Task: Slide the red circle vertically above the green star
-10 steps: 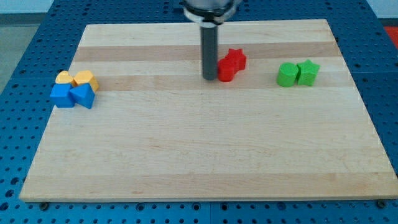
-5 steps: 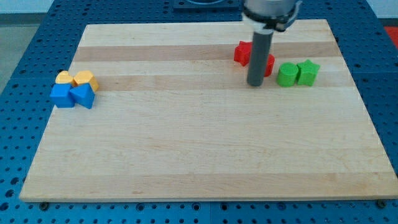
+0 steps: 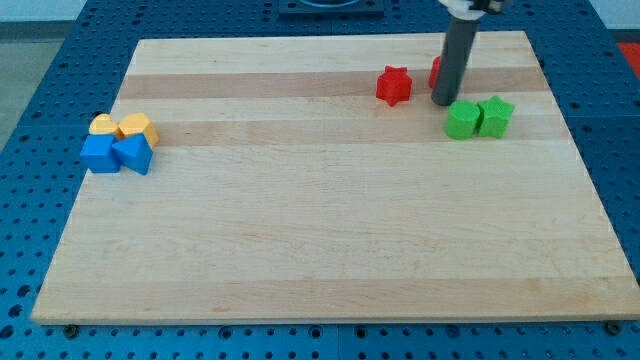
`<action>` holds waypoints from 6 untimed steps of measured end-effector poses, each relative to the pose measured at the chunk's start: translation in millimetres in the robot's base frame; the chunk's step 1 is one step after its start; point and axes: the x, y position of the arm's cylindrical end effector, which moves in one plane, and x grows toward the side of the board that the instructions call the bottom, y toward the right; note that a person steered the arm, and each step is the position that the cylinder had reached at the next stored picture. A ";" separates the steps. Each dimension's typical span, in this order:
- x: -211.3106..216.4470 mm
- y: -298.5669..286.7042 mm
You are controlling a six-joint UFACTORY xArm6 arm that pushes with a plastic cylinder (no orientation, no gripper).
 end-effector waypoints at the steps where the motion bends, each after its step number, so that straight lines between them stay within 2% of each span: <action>1: -43.0 0.9; 2: -85.6 20.6; 4: -61.6 -2.0; 6: -85.7 31.3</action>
